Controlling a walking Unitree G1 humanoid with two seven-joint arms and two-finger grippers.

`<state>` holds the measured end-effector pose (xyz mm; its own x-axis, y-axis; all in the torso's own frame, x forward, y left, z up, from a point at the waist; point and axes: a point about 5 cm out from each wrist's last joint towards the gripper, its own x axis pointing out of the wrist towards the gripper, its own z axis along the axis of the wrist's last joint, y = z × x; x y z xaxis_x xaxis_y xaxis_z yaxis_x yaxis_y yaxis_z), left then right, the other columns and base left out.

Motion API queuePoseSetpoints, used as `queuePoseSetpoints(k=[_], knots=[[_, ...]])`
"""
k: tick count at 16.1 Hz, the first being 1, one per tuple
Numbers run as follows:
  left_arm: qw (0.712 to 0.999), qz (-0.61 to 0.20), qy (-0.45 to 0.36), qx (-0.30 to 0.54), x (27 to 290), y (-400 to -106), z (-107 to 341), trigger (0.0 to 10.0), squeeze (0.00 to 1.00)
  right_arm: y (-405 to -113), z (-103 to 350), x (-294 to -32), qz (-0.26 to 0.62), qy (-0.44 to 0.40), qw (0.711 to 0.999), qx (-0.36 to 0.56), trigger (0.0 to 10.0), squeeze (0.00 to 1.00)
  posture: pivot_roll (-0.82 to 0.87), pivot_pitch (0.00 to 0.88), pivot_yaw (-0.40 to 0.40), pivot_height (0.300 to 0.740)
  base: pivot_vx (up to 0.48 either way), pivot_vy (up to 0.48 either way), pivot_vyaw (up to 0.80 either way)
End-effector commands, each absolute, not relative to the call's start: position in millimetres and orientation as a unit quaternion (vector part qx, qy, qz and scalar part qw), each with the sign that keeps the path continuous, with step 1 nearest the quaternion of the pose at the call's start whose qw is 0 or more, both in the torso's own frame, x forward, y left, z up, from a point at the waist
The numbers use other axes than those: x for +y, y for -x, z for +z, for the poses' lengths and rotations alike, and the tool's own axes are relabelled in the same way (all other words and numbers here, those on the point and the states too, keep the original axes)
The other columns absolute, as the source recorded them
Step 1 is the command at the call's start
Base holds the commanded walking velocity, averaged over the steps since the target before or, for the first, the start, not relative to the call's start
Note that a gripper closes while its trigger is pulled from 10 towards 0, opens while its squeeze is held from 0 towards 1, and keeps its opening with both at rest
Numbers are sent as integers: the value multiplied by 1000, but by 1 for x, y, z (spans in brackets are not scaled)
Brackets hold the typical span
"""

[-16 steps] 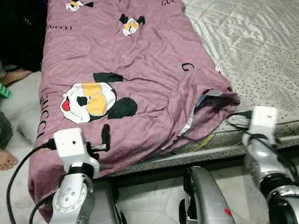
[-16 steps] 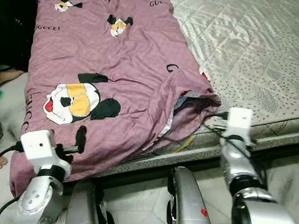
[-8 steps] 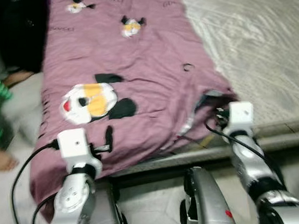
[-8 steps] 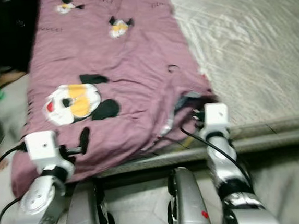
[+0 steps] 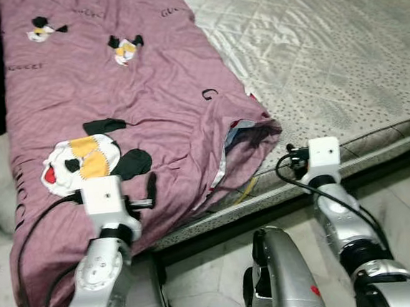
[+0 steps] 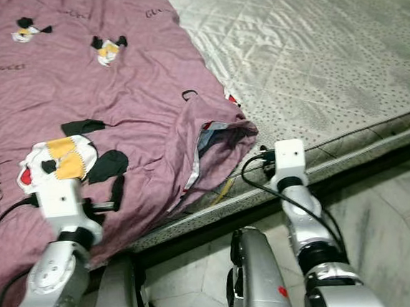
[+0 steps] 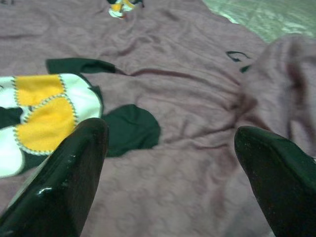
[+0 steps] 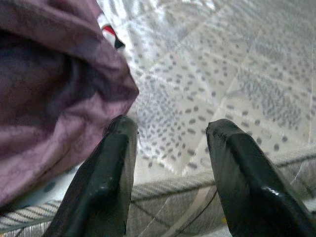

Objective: Clean up the room

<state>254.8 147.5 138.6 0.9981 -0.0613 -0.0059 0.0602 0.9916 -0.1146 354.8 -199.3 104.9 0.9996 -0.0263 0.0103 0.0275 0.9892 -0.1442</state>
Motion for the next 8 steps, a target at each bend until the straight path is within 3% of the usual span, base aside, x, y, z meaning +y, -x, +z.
queuePoseSetpoints(k=[1,2,3,7,8], knots=[[998,-25,53,11,152,-251,137,10000,0,-354,102,-197,1,78,997,0,10000,0,146,248,32,551,0,0,0],[998,-26,52,12,152,-251,137,10000,0,-354,103,-198,15,61,998,1,10000,0,146,250,33,551,0,0,0],[998,-27,52,12,152,-251,137,10000,0,-353,104,-198,30,52,998,-6,10000,1000,146,256,37,551,0,0,0],[998,-30,52,14,151,-249,138,10000,0,-357,112,-185,60,53,996,-27,10000,1000,157,278,54,551,0,0,0],[998,-32,51,16,151,-248,138,10000,0,-363,119,-174,71,46,996,-39,10000,286,161,280,56,551,0,0,0]])
